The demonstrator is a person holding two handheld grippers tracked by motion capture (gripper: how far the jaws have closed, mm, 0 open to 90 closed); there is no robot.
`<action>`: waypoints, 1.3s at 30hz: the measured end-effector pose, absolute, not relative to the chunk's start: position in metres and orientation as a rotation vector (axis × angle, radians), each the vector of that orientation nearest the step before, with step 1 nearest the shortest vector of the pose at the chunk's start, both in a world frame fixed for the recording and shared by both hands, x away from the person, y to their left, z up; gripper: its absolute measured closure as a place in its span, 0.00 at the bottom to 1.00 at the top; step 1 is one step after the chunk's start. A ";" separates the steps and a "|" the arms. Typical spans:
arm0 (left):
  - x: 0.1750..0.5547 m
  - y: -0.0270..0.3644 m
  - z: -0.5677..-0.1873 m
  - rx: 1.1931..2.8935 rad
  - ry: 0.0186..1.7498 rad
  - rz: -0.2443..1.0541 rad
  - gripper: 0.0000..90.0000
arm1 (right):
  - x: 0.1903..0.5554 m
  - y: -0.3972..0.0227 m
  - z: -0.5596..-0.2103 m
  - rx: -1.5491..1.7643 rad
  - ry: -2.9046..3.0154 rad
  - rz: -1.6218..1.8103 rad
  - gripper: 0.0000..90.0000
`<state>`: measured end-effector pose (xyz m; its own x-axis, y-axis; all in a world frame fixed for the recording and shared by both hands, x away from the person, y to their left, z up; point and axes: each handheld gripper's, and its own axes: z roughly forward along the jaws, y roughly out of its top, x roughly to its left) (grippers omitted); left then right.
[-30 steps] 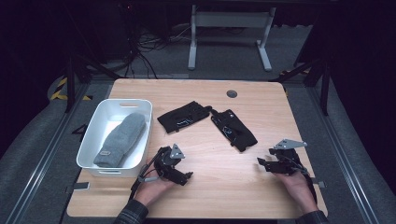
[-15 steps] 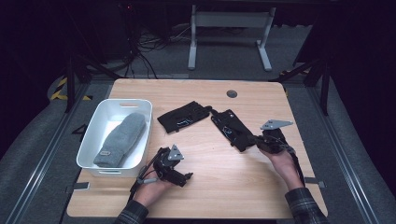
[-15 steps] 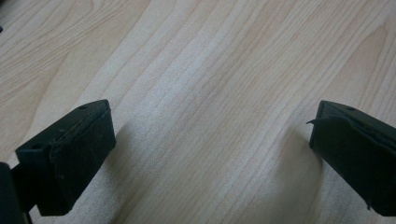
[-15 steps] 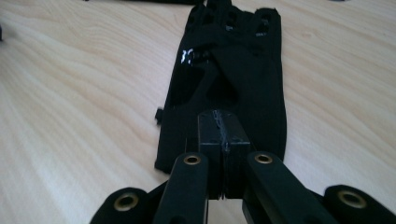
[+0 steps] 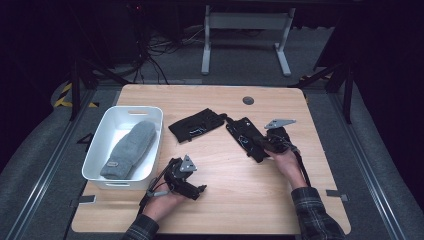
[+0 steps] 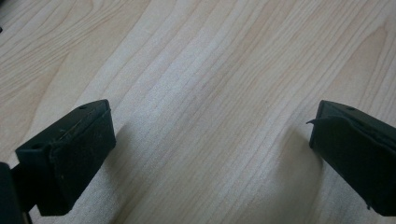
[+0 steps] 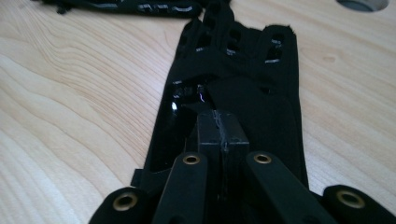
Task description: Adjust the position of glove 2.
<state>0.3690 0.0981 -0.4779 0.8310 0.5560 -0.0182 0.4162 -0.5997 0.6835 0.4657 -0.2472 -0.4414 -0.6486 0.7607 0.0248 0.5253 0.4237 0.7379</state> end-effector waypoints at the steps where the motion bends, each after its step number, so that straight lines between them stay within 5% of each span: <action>1: 0.369 0.098 -0.478 2.298 0.707 0.255 0.01 | 0.467 -0.247 -0.444 1.104 2.377 1.040 1.00; 19: 0.369 0.098 -0.478 2.298 0.710 0.253 0.01 | 0.441 -0.265 -0.448 1.122 2.450 0.972 1.00; 39: 0.369 0.098 -0.478 2.298 0.710 0.253 0.01 | 0.360 -0.301 -0.446 1.127 2.473 0.942 1.00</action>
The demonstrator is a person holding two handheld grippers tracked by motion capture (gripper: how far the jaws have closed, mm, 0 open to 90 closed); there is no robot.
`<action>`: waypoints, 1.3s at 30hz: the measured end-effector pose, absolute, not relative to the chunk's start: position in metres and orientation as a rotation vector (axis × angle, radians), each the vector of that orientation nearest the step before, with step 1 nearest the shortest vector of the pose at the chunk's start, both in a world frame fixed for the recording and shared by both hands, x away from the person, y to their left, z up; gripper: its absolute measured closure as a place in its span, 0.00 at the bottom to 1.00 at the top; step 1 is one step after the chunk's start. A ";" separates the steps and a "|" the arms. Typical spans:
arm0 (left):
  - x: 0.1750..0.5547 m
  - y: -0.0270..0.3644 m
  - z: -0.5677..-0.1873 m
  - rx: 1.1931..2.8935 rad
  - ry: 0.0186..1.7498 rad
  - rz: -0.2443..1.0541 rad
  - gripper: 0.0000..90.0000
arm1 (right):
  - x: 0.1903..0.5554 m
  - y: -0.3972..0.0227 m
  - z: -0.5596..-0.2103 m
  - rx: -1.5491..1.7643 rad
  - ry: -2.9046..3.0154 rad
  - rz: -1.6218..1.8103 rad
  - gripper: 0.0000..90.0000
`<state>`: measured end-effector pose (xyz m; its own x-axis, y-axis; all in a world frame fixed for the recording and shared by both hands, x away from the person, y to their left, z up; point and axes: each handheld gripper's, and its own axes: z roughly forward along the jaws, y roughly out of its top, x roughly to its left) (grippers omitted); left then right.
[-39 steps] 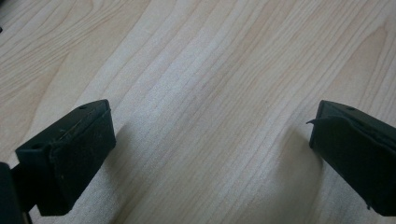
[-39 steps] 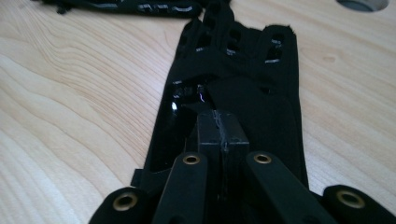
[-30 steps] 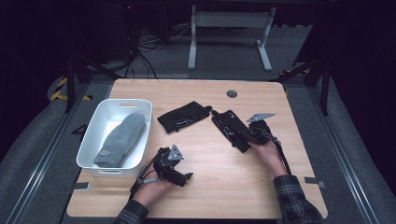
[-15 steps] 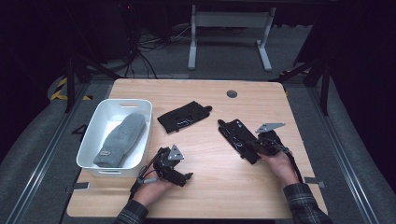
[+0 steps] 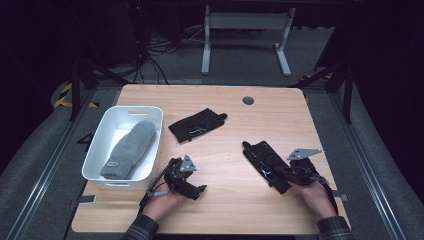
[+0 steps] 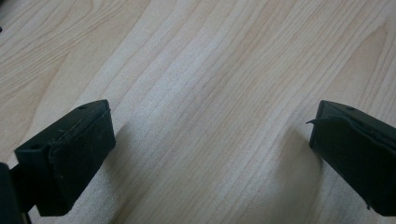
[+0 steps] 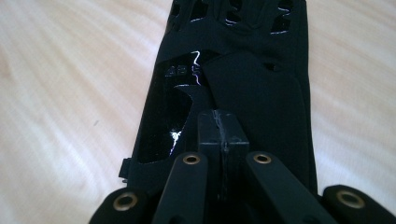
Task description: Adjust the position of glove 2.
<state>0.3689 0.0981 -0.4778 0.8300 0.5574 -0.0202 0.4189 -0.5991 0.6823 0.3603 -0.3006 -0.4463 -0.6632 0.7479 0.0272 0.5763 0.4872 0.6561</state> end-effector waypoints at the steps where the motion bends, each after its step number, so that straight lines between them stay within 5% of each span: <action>1: 0.369 0.098 -0.478 2.297 0.711 0.253 0.01 | 0.356 -0.302 -0.446 1.126 2.474 0.944 1.00; 14: 0.369 0.098 -0.478 2.297 0.711 0.253 0.00 | 0.319 -0.304 -0.433 1.038 2.421 0.979 1.00; 30: 0.369 0.098 -0.478 2.295 0.711 0.255 0.00 | 0.401 -0.284 -0.431 1.065 2.421 0.966 1.00; 39: 0.369 0.098 -0.478 2.294 0.711 0.252 0.00 | 0.416 -0.287 -0.446 1.126 2.436 0.902 1.00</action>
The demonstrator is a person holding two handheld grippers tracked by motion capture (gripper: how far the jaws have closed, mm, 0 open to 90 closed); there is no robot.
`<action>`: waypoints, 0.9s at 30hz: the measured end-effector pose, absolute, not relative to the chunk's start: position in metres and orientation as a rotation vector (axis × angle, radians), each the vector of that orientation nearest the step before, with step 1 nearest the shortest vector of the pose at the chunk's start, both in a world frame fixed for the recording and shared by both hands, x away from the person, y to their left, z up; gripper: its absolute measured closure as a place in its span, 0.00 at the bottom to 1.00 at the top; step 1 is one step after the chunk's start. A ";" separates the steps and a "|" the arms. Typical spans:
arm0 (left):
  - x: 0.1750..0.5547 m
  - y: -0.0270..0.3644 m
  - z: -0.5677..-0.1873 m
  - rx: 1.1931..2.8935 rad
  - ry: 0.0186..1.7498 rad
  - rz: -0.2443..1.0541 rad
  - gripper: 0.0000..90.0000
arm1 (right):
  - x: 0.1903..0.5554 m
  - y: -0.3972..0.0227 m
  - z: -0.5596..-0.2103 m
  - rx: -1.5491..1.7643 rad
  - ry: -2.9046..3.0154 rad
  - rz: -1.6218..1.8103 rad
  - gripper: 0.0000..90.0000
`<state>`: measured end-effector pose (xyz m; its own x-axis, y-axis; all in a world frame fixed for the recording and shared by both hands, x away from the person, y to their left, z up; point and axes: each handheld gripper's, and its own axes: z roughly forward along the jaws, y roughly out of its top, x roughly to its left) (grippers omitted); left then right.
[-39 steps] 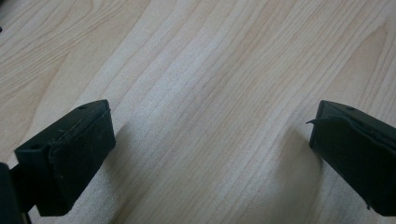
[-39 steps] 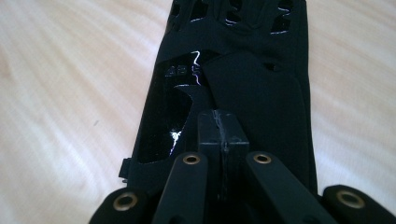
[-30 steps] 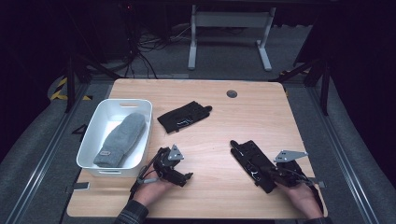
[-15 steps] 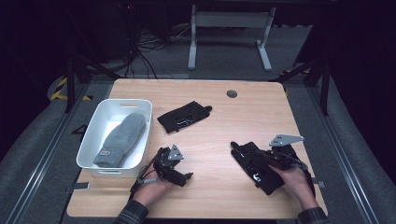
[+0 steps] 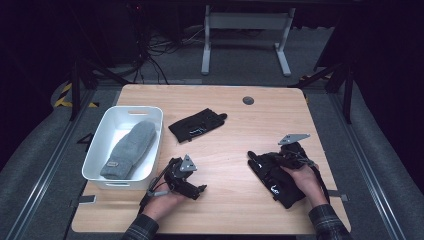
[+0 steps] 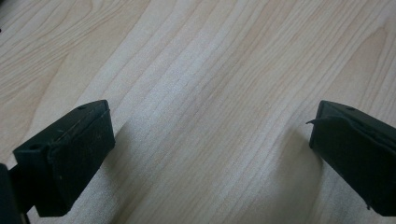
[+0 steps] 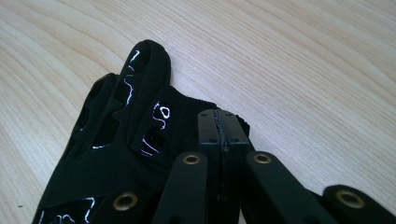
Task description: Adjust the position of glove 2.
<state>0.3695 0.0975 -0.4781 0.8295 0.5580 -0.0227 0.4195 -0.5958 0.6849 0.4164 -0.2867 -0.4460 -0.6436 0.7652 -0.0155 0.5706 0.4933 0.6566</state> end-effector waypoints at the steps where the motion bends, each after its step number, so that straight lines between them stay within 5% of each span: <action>1: 0.369 0.098 -0.478 2.294 0.711 0.252 0.00 | 0.416 -0.289 -0.446 1.125 2.432 0.885 1.00; 21: 0.370 0.098 -0.478 2.296 0.708 0.252 0.00 | 0.402 -0.334 -0.443 1.265 2.346 0.830 0.99; 27: 0.370 0.098 -0.478 2.294 0.711 0.251 0.00 | 0.396 -0.343 -0.434 1.259 2.273 0.872 0.81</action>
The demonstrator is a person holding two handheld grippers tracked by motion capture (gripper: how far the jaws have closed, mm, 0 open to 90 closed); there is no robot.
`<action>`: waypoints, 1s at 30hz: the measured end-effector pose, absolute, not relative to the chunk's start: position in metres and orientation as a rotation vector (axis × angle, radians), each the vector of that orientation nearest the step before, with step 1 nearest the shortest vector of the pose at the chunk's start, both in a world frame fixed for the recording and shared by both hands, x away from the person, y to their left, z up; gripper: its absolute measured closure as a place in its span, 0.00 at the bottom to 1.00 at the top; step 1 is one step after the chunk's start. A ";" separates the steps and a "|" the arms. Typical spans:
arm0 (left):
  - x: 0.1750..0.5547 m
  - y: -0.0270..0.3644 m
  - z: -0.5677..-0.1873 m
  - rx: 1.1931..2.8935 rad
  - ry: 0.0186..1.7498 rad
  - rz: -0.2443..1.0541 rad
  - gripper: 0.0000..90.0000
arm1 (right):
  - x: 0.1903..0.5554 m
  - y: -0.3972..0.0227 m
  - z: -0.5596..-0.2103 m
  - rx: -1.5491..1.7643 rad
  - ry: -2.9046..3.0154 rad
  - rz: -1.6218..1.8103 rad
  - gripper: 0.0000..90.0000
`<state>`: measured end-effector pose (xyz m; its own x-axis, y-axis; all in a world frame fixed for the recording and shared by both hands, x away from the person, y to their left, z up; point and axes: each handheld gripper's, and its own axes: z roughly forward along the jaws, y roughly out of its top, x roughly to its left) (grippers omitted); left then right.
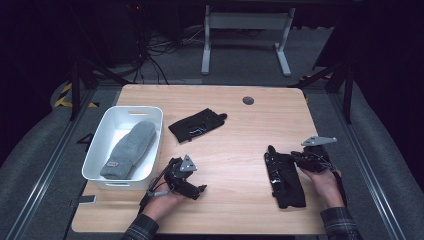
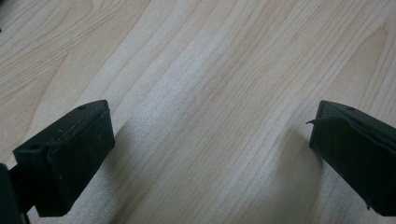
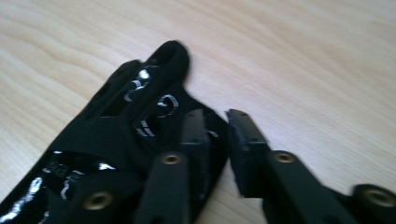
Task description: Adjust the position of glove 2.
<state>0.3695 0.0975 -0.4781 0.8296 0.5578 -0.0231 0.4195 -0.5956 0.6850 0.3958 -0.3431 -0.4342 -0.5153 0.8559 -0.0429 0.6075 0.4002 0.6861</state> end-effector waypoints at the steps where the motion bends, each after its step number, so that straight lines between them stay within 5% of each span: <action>1: 0.370 0.098 -0.478 2.294 0.711 0.251 0.00 | 0.395 -0.347 -0.433 1.268 2.254 0.878 0.78; 7: 0.370 0.097 -0.478 2.294 0.710 0.251 0.00 | 0.396 -0.376 -0.444 1.353 2.134 0.869 0.44; 13: 0.369 0.096 -0.478 2.289 0.720 0.255 0.00 | 0.402 -0.386 -0.457 1.410 2.105 0.868 0.22; 25: 0.381 0.089 -0.457 2.262 0.780 0.283 0.19 | 0.405 -0.389 -0.465 1.411 2.079 0.882 0.16; 30: 0.394 0.085 -0.443 2.257 0.795 0.264 0.54 | 0.405 -0.389 -0.465 1.409 2.078 0.886 0.16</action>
